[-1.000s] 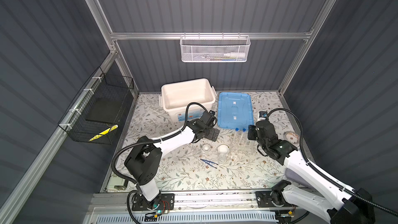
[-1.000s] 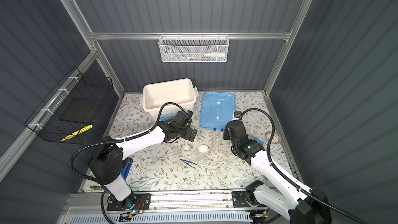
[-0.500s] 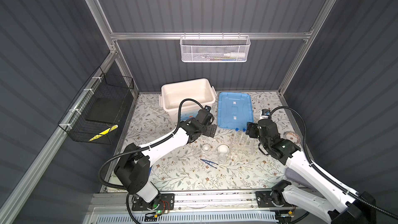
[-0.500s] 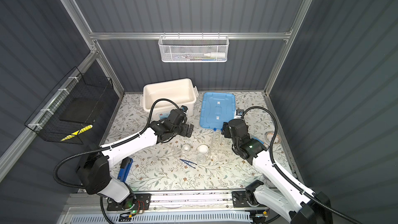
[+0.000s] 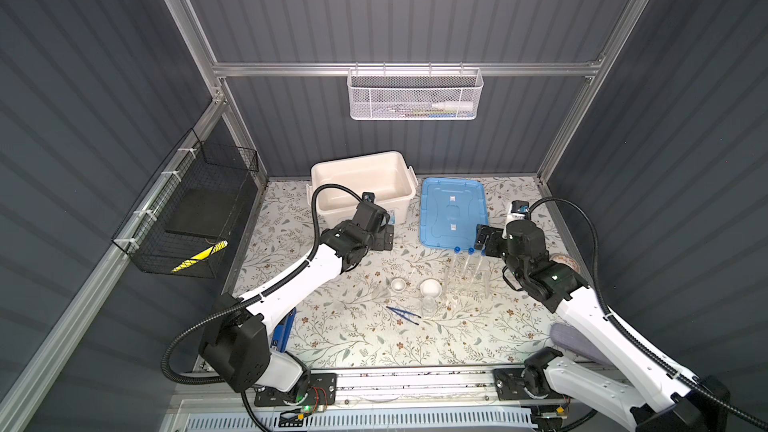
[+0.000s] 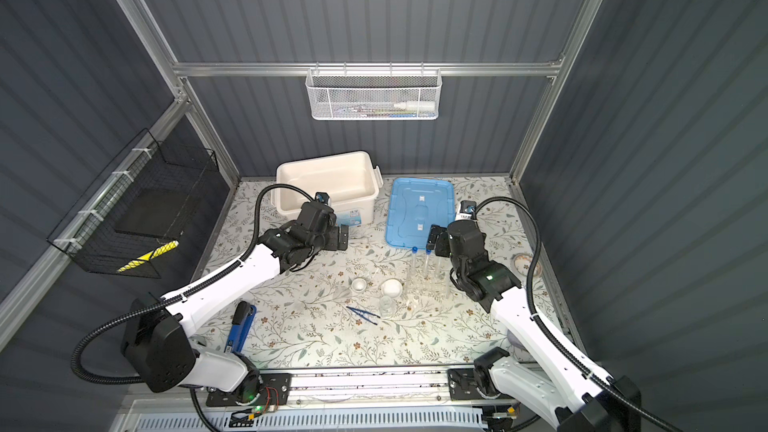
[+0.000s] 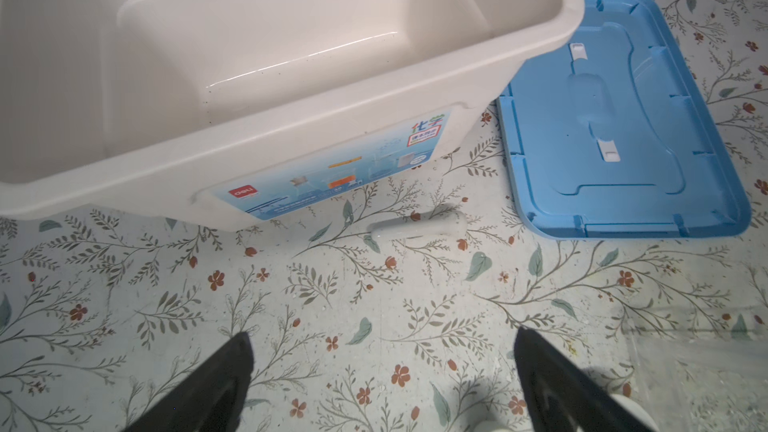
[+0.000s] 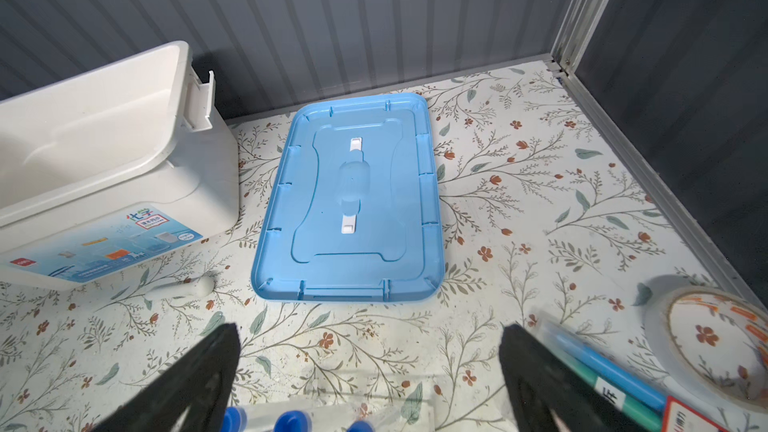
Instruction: Organize the chemistry lab equipment
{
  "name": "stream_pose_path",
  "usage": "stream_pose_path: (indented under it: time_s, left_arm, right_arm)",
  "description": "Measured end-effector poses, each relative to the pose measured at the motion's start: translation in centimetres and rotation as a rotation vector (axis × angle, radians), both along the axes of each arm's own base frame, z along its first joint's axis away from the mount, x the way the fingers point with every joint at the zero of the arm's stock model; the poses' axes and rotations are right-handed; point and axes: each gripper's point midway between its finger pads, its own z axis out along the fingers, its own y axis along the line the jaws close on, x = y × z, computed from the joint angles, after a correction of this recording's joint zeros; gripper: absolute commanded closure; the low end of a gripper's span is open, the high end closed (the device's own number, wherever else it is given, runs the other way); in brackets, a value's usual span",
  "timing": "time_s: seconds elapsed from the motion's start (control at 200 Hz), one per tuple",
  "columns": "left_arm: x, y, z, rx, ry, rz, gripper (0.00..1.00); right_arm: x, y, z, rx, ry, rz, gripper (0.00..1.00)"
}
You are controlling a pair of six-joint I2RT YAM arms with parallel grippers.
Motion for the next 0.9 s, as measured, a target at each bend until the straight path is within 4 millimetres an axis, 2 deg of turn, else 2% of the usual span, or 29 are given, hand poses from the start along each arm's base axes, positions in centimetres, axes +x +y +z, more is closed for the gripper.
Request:
stream_pose_path:
  time_s: [0.31,0.6,0.715,0.9]
  left_arm:
    - [-0.5,0.7,-1.8,0.037,0.078,0.006,0.00]
    - [-0.2,3.5,-2.3,0.042,0.124,0.107,0.00]
    - [0.1,5.0,-1.5,0.040,0.120,0.168,0.00]
    - [0.6,7.4,1.5,0.005,0.073,0.232,0.00]
  right_arm:
    - [1.2,1.4,1.8,0.012,-0.008,0.063,0.01]
    - [1.9,2.6,2.3,0.016,0.022,0.110,0.01]
    - [2.6,3.3,2.7,0.018,0.032,0.129,0.01]
    - [3.7,4.6,2.5,0.029,0.057,0.171,0.04]
